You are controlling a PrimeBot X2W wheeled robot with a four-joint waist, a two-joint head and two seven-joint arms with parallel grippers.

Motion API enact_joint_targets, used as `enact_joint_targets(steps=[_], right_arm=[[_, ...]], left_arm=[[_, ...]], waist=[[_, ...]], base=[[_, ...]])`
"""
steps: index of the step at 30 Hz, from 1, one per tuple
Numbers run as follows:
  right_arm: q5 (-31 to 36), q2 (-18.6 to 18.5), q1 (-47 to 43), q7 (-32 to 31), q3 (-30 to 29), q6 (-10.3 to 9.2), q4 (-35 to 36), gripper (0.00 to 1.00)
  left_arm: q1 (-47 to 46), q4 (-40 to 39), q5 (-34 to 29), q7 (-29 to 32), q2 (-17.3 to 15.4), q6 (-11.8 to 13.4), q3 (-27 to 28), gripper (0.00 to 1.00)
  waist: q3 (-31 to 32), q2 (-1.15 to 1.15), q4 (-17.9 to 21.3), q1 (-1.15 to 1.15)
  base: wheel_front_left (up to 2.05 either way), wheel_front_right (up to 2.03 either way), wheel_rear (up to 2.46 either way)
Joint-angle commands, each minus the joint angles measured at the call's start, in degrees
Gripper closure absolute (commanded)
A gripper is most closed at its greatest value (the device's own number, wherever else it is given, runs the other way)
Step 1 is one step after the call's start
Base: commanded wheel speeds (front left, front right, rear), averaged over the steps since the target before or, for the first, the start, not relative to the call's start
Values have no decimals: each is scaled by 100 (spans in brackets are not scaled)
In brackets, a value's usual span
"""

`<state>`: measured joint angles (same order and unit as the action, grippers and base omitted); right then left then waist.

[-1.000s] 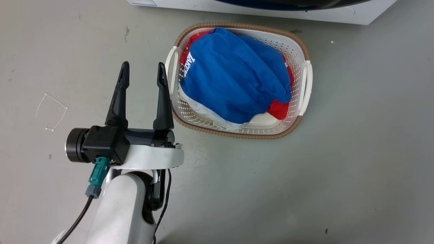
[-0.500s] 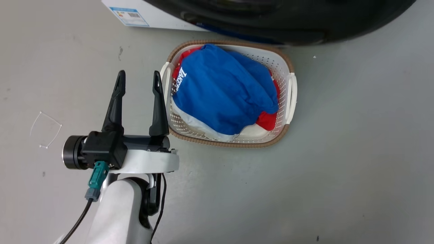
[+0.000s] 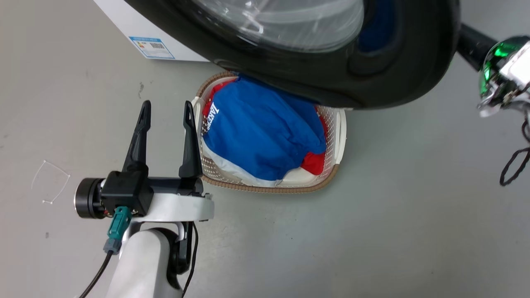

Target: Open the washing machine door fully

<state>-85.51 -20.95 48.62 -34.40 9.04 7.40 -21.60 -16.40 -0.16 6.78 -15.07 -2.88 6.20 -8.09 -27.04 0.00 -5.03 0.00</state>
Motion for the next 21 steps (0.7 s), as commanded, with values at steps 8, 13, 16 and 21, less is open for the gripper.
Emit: enact_joint_targets(steps=[8,13,16,21], right_arm=[[-201,156,-680,-158,165,16,466,100],[-347,253,-1089,-255,243,16,687,100],[-408,272,-1295,-307,275,16,790,100],[-411,402,-1635,-386,467,17,1064,100]], left_arm=[[278,58,-40,-16,1,-54,62,0],[430,88,-44,-16,0,-61,89,0],[503,100,-51,-16,1,-69,94,0],[648,125,-48,-16,0,-83,117,0]], waist=[[376,0,67,0],[630,0,64,0],[761,0,56,0],[954,0,59,0]], base=[[0,0,0],[0,0,0],[0,0,0],[0,0,0]])
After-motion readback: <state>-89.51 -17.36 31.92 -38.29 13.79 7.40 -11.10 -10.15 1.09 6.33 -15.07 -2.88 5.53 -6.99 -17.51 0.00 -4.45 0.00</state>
